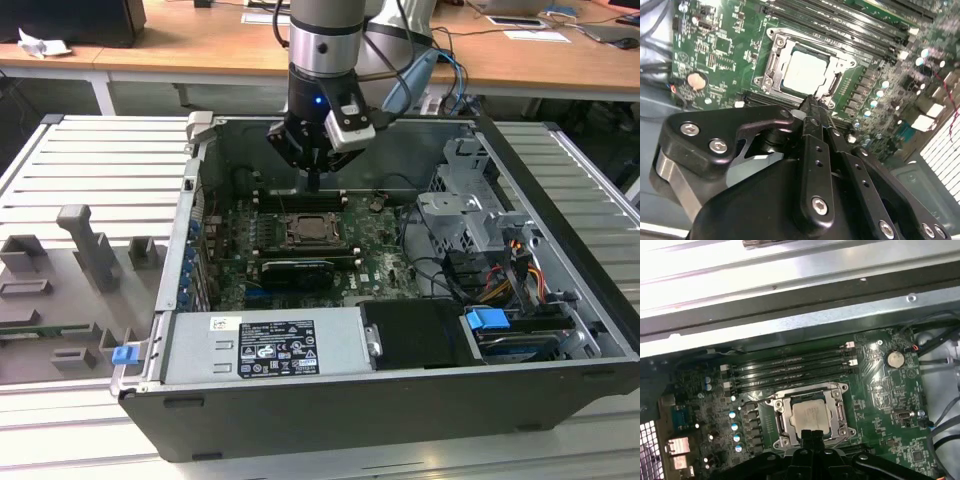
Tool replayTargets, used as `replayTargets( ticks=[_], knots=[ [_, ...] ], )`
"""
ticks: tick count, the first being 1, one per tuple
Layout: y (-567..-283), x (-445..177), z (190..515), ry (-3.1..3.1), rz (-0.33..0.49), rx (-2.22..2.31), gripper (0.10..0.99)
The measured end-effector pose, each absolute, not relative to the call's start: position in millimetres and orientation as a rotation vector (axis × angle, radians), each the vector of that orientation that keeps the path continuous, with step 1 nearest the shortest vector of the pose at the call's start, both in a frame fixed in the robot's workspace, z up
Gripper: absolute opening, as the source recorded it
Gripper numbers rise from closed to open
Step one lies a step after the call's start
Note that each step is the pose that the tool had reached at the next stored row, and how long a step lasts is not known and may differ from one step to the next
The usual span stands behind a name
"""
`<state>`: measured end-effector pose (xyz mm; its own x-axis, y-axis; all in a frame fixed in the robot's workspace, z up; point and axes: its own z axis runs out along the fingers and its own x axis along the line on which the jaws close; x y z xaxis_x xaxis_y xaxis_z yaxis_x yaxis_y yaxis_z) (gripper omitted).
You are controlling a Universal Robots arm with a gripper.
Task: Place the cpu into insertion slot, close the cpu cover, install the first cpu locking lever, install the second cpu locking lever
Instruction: 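Install the first cpu locking lever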
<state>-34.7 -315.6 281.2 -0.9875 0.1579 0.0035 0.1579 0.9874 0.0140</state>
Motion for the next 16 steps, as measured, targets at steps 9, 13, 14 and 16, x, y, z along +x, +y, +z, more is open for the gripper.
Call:
replayTargets(
  ticks=[9, 13, 14, 16],
  knots=[
    [-316, -42, 281, -3.139, -0.092, -0.078, 0.106],
    [-316, -56, 280, -3.141, -0.105, -0.075, 0.106],
    [-316, -57, 279, -3.144, -0.105, -0.073, 0.106],
    [-316, -58, 279, -3.148, -0.105, -0.070, 0.106]
  ],
)
